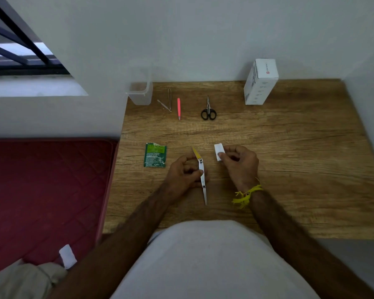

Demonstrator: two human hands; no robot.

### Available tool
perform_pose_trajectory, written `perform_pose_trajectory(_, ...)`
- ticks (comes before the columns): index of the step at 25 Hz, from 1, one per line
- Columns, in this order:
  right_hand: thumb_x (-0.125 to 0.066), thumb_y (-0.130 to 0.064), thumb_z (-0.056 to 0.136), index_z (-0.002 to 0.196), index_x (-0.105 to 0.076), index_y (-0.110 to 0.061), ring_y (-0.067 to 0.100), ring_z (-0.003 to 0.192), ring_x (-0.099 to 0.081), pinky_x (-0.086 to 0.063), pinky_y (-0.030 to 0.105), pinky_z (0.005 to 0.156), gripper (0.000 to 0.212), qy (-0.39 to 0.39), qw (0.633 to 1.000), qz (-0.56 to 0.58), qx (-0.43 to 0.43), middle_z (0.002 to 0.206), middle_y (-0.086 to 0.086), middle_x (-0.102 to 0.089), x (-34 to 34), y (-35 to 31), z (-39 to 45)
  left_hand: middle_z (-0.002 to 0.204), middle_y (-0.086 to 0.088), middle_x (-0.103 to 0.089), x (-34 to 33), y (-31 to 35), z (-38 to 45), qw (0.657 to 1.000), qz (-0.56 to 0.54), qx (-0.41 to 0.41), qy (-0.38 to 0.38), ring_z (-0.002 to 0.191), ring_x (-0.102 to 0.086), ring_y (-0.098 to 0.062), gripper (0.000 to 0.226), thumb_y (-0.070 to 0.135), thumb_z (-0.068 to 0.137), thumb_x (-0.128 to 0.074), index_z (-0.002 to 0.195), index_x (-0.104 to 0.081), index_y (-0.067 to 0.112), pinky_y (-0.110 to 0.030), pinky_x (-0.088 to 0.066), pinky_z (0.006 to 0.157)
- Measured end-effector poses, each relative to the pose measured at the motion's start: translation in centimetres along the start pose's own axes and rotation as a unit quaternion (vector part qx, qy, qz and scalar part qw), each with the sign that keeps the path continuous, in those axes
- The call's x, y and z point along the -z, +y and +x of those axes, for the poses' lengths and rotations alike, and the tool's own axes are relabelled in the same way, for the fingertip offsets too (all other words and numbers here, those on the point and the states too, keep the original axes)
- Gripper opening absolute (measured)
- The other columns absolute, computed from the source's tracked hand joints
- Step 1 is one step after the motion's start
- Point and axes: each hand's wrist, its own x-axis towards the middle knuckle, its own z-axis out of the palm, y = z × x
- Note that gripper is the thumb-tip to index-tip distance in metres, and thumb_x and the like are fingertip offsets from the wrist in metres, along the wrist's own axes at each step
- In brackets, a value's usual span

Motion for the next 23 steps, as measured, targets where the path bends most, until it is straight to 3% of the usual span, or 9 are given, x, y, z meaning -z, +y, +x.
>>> perform_pose_trajectory(3,-0.075,-0.012,0.085,0.1,-0.076,-0.013,-0.001,0.081,-0.066,-0.054,0.015,0.073,0.015,0.01,0.994,-0.012,0.109,0.088,-0.008,-0.071,-1.9,0.3,-0.3,0.099,-0.019,-0.074,0.1,-0.1,0.0,1.0,-0.002,0.001,-0.009,0.085,-0.075,-0.027,0.051,-0.012,0.088,-0.065,0.13,-0.051,0.013,-0.033,-0.062,0.068)
perform_pose_trajectory(6,-0.071,-0.008,0.087,0.097,-0.075,-0.012,0.003,0.083,-0.062,-0.054,0.022,0.074,0.012,-0.009,0.981,-0.047,0.188,0.088,-0.009,-0.067,-3.1,0.5,0.7,0.107,-0.018,-0.072,0.4,-0.1,0.2,1.0,-0.001,0.007,-0.019,0.086,-0.075,-0.025,0.054,-0.014,0.086,-0.065,0.131,-0.05,0.012,-0.033,-0.062,0.068)
perform_pose_trajectory(10,-0.068,-0.003,0.087,0.1,-0.073,-0.01,0.006,0.088,-0.06,-0.053,0.027,0.076,0.015,-0.04,0.963,-0.069,0.258,0.093,-0.002,-0.068,-3.0,1.4,1.4,0.111,-0.019,-0.072,0.8,-0.3,0.6,1.0,0.001,0.013,-0.026,0.093,-0.074,-0.032,0.057,-0.013,0.086,-0.066,0.136,-0.048,0.008,-0.038,-0.063,0.071)
perform_pose_trajectory(17,-0.064,-0.004,0.09,0.107,-0.072,-0.005,0.016,0.098,-0.058,-0.048,0.028,0.086,0.019,-0.07,0.922,-0.127,0.359,0.103,0.006,-0.064,-2.5,4.3,-1.4,0.108,-0.014,-0.074,0.7,-0.9,0.9,1.0,-0.021,0.007,-0.008,0.095,-0.074,-0.029,0.056,-0.011,0.085,-0.068,0.133,-0.049,0.01,-0.044,-0.062,0.076)
perform_pose_trajectory(23,-0.065,-0.001,0.09,0.107,-0.071,0.0,0.026,0.092,-0.059,-0.047,0.037,0.081,0.019,-0.074,0.871,-0.172,0.454,0.1,0.012,-0.066,-2.7,5.1,-1.2,0.109,-0.015,-0.074,0.6,-0.7,0.8,1.0,-0.02,0.001,-0.003,0.097,-0.073,-0.029,0.057,-0.008,0.083,-0.072,0.134,-0.05,0.008,-0.044,-0.063,0.074)
